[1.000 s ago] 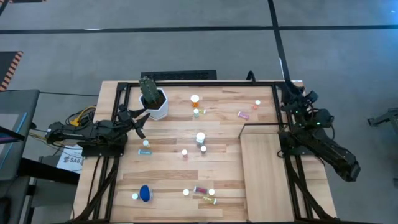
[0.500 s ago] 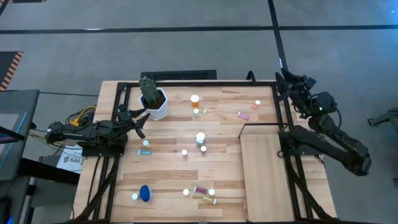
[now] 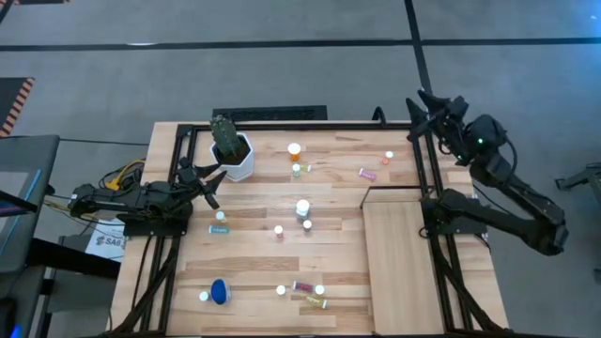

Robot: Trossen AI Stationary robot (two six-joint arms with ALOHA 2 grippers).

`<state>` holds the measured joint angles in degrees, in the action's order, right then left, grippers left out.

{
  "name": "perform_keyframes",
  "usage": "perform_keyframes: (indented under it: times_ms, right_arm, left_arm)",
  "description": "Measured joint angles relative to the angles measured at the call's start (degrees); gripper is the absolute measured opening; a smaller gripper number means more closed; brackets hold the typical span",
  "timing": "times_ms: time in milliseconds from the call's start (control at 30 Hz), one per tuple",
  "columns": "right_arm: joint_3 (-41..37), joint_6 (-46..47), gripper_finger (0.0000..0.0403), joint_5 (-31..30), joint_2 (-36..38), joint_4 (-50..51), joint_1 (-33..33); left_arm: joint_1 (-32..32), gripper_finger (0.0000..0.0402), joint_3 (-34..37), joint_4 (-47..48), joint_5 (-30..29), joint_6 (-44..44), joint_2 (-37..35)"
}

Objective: Pick and place medicine bottles onto shelf by color
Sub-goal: Put the small orange pill bottle on the shelf

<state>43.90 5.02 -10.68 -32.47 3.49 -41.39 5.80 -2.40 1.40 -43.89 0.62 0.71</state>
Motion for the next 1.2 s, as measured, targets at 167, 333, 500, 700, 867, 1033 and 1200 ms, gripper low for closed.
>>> perform_keyframes:
  times_ms: [167,333,500,700,867,1033,1200]
  right_arm:
    - [7.9,4.5,0.0249,-5.5,-4.5,18.0,0.0]
    - [14.7,8.7,0.0249,-10.0,-9.6,33.2,0.0]
    - [18.7,10.8,0.0249,-10.2,-13.4,40.2,0.0]
    - [20.9,22.1,0.0249,-10.2,-19.2,47.5,-1.2]
    - [21.6,24.1,0.0249,-8.9,-24.8,54.2,-4.7]
    - [21.6,24.1,0.0249,-7.9,-31.0,57.3,-7.6]
    - [21.6,21.9,0.0249,-3.9,-36.8,57.8,-9.6]
  left_arm:
    - [0.0,0.0135,0.0,0.0,0.0,0.0,0.0]
    - [0.0,0.0135,0.0,0.0,0.0,0.0,0.0]
    - [0.0,0.0135,0.0,0.0,0.0,0.0,0.0]
    - [0.0,0.0135,0.0,0.0,0.0,0.0,0.0]
    - [0.0,0.0135,0.0,0.0,0.0,0.0,0.0]
    - [0.0,0.0135,0.0,0.0,0.0,0.0,0.0]
    - [0.0,0.0135,0.0,0.0,0.0,0.0,0.0]
